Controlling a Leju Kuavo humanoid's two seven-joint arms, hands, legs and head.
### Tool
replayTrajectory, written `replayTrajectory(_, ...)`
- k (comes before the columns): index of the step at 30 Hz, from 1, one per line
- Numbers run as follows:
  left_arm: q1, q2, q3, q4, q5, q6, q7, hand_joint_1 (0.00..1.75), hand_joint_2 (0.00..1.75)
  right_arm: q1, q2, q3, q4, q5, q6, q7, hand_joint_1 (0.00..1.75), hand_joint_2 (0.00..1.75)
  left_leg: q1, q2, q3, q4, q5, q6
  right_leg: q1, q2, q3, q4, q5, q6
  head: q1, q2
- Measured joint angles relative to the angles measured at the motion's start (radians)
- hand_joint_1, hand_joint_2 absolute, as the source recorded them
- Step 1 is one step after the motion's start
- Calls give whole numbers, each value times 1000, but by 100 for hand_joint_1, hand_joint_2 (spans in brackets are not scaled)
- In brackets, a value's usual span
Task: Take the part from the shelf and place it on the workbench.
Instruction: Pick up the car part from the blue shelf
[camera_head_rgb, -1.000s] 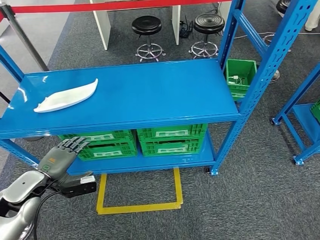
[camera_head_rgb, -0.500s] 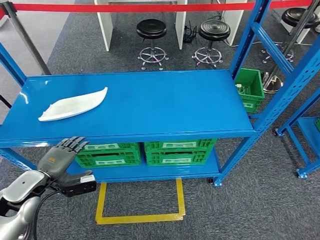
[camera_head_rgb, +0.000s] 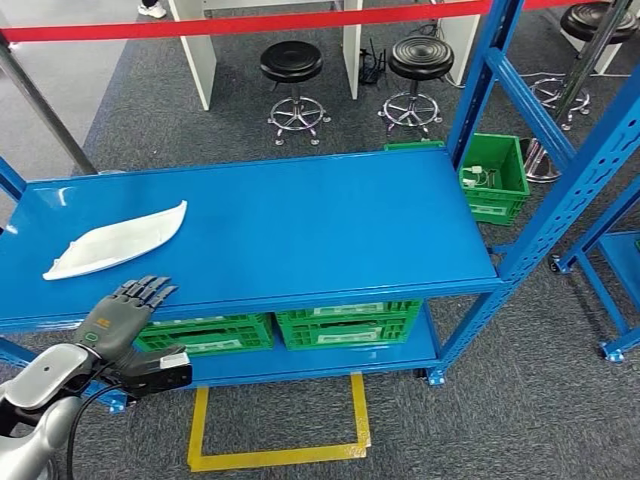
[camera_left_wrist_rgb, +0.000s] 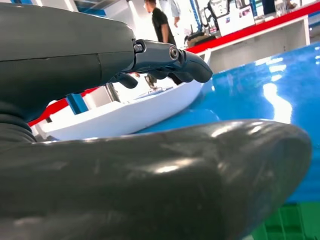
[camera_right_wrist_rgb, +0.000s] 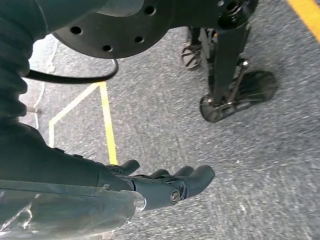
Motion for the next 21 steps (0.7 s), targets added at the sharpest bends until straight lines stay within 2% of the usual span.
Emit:
replayTrajectory(1, 0, 0, 0, 0, 0, 0, 0, 0, 0, 0, 0, 0, 0, -1, 0, 0, 0, 175, 2, 0, 18, -64, 59, 0, 0, 0, 8, 0, -7, 4, -1, 0)
replayTrajectory(2, -1, 1, 0, 0, 0, 0, 1, 0, 0, -1, 0, 0, 0, -1, 0, 0, 0, 175, 3, 2, 35, -127, 95, 1, 2, 1, 14, 3, -14, 8, -3, 0)
replayTrajectory(3, -1, 1, 0, 0, 0, -1, 1, 0, 0, -2, 0, 0, 1, -1, 0, 0, 0, 175, 4, 3, 45, -169, 117, 5, 4, 2, 17, 6, -22, 14, -5, 0)
replayTrajectory(4, -1, 1, 0, 0, 0, -1, 1, 0, 0, -3, -1, 0, 1, -1, 0, 0, 0, 175, 4, 4, 49, -190, 119, 10, 5, 2, 17, 7, -32, 20, -7, 0)
replayTrajectory(6, 1, 0, 0, 0, -2, 1, 6, 0, 0, -4, -1, 0, 1, -3, 0, 0, 0, 175, 3, 4, 51, -193, 120, 24, 7, 1, 22, 4, -46, 31, -7, 0)
replayTrajectory(7, 2, -1, 0, 0, -6, 4, 10, 0, 0, -3, -1, 0, 1, -3, -1, 0, 0, 175, 4, 3, 53, -193, 122, 25, 7, 0, 26, 1, -47, 31, -6, 0)
replayTrajectory(9, 5, -6, 0, 0, -14, 13, 21, 0, 0, -4, -1, 1, 1, -6, -2, 0, 0, 175, 5, 1, 56, -196, 128, 24, 9, -2, 33, -5, -41, 22, -3, 0)
replayTrajectory(11, 9, -18, 0, 0, -19, 20, 29, 0, 0, -5, -1, 1, 2, -11, -3, 0, 0, 175, 2, 0, 56, -195, 123, 29, 9, -3, 36, -10, -40, 11, 0, 0)
replayTrajectory(14, 15, -35, 0, -1, -22, 28, 42, 0, 0, -6, -1, 3, 2, -17, -4, 1, 0, 175, -2, 0, 57, -194, 117, 38, 6, -5, 41, -16, -40, 11, 0, 0)
replayTrajectory(16, 15, -41, 1, -2, -24, 30, 46, 0, 0, -6, -1, 5, 2, -19, -5, 1, 0, 175, -5, 0, 57, -194, 115, 41, 3, -5, 43, -21, -41, 20, 0, 0)
replayTrajectory(19, 17, -46, 5, -6, -31, 36, 58, 0, 0, -6, -1, 7, 2, -22, -5, 1, 0, 175, -7, 0, 57, -194, 114, 43, -1, -5, 44, -25, -42, 48, 0, 0)
replayTrajectory(21, 20, -53, 14, -12, -38, 42, 75, 0, 0, -5, -1, 8, 2, -26, -5, 1, 0, 175, -7, 0, 58, -194, 114, 43, -1, -5, 44, -25, -42, 51, 0, 0)
